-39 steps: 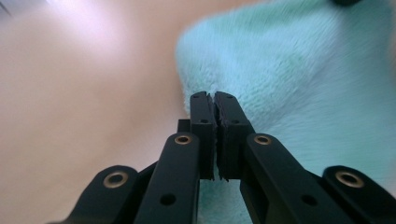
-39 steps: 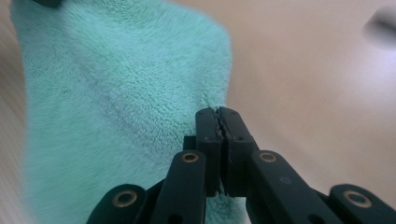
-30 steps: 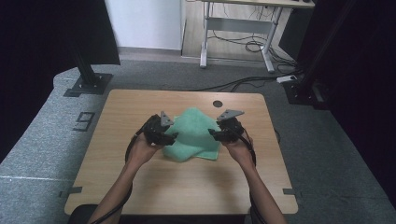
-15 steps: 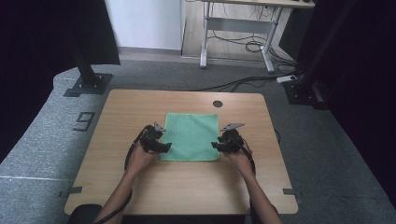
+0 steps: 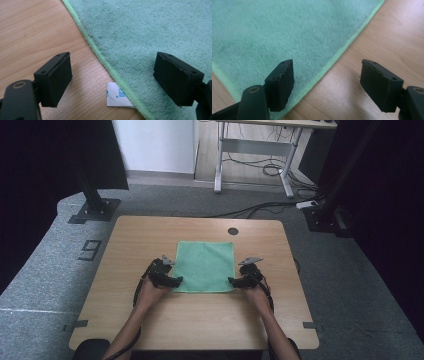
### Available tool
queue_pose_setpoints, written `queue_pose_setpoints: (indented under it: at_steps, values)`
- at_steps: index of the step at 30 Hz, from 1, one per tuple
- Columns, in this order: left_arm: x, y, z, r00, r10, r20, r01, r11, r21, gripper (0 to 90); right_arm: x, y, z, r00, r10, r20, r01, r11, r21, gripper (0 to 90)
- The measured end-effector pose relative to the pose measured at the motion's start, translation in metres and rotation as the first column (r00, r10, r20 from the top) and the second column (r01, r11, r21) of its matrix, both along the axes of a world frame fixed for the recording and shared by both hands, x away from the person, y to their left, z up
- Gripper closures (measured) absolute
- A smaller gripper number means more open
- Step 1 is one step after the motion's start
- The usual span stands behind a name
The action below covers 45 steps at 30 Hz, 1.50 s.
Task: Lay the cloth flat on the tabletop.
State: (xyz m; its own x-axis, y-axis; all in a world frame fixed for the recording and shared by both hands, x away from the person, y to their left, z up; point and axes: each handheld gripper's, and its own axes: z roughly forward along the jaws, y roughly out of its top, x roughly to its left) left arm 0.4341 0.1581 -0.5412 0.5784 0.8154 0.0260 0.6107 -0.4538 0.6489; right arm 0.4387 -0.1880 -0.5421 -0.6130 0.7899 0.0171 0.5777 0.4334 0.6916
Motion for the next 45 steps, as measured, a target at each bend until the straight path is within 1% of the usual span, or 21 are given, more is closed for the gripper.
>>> queue_pose_setpoints:
  at_steps: [1,3,6,10,12,18,23,24,25,28,29,30,31,34,38,41,43,44,45]
  values:
    - [0.0,0.001,0.0,1.0,0.002,0.0,-0.002,1.0,-0.003,14.8,0.0,0.001,-0.002,0.9999,0.002,-0.014,-0.002,1.0,-0.01,24.3]
    - [0.0,0.002,-0.001,1.0,0.002,0.0,-0.002,1.0,-0.009,14.3,-0.001,0.001,-0.004,1.0,-0.003,-0.005,0.003,1.0,-0.005,23.5]
    - [-0.002,0.006,-0.001,1.0,0.004,0.003,-0.004,0.9999,-0.01,13.9,-0.003,0.003,-0.003,1.0,-0.001,-0.007,0.001,1.0,-0.006,23.4]
    - [-0.005,0.012,-0.002,0.9999,0.011,0.003,-0.011,0.9997,-0.022,13.3,-0.009,0.005,-0.005,1.0,0.002,0.002,-0.002,1.0,-0.001,20.2]
    - [-0.008,0.014,-0.002,0.9999,0.012,0.005,-0.012,0.9997,-0.02,13.4,-0.013,0.008,-0.005,1.0,0.009,0.0,-0.009,1.0,-0.001,19.7]
    - [-0.02,0.018,-0.002,0.9999,0.005,0.013,-0.005,0.9999,-0.012,13.8,-0.02,0.012,-0.005,0.9997,0.026,0.004,-0.026,1.0,-0.002,19.0]
    - [-0.032,0.024,-0.003,0.9999,0.001,0.017,-0.001,0.9996,-0.028,14.2,-0.028,0.015,-0.006,0.9992,0.038,0.009,-0.038,0.999,0.003,19.0]
    - [-0.036,0.025,-0.003,0.9999,0.002,0.015,-0.002,0.9997,-0.025,14.2,-0.031,0.016,-0.006,0.999,0.044,0.011,-0.044,0.999,0.004,19.1]
    - [-0.036,0.025,-0.003,0.9999,0.002,0.015,-0.002,0.9997,-0.025,14.3,-0.031,0.016,-0.006,0.999,0.044,0.011,-0.044,0.999,0.004,19.1]
    - [-0.042,0.024,-0.002,0.9998,-0.006,0.019,0.006,0.9999,-0.01,14.5,-0.038,0.018,-0.006,0.9982,0.057,0.015,-0.058,0.998,0.007,19.2]
    - [-0.044,0.024,-0.002,0.9998,-0.006,0.018,0.006,1.0,-0.006,14.5,-0.038,0.018,-0.006,0.9982,0.057,0.015,-0.058,0.998,0.007,19.2]
    - [-0.049,0.025,-0.001,0.9998,-0.011,0.016,0.011,0.9999,0.0,14.6,-0.041,0.018,-0.007,0.998,0.061,0.018,-0.061,0.998,0.008,19.2]
    - [-0.049,0.025,-0.001,0.9998,-0.011,0.016,0.011,0.9999,0.0,14.6,-0.041,0.018,-0.007,0.998,0.061,0.018,-0.061,0.998,0.008,19.2]
    - [-0.055,0.027,-0.002,0.9998,-0.012,0.013,0.012,0.9999,-0.007,14.6,-0.045,0.018,-0.007,0.9976,0.067,0.018,-0.067,0.998,0.01,19.3]
    - [-0.056,0.028,-0.003,0.9998,-0.017,0.011,0.018,0.9996,-0.022,14.5,-0.047,0.018,-0.007,0.9974,0.068,0.022,-0.068,0.998,0.013,19.2]
    - [-0.056,0.028,-0.002,0.9995,-0.026,0.02,0.026,0.9996,-0.014,14.4,-0.046,0.017,-0.007,0.9965,0.081,0.019,-0.081,0.997,0.012,21.4]
    - [-0.057,0.028,0.0,0.9994,-0.027,0.02,0.027,0.9996,-0.013,14.4,-0.046,0.017,-0.006,0.9963,0.084,0.016,-0.084,0.996,0.017,21.5]
    - [-0.058,0.028,0.002,0.9992,-0.033,0.021,0.034,0.9993,-0.017,14.4,-0.046,0.017,-0.006,0.9961,0.087,0.014,-0.087,0.996,0.02,19.5]
    - [-0.059,0.029,0.004,0.9991,-0.035,0.025,0.036,0.9991,-0.022,14.4,-0.046,0.017,-0.006,0.9961,0.087,0.014,-0.087,0.996,0.02,19.5]
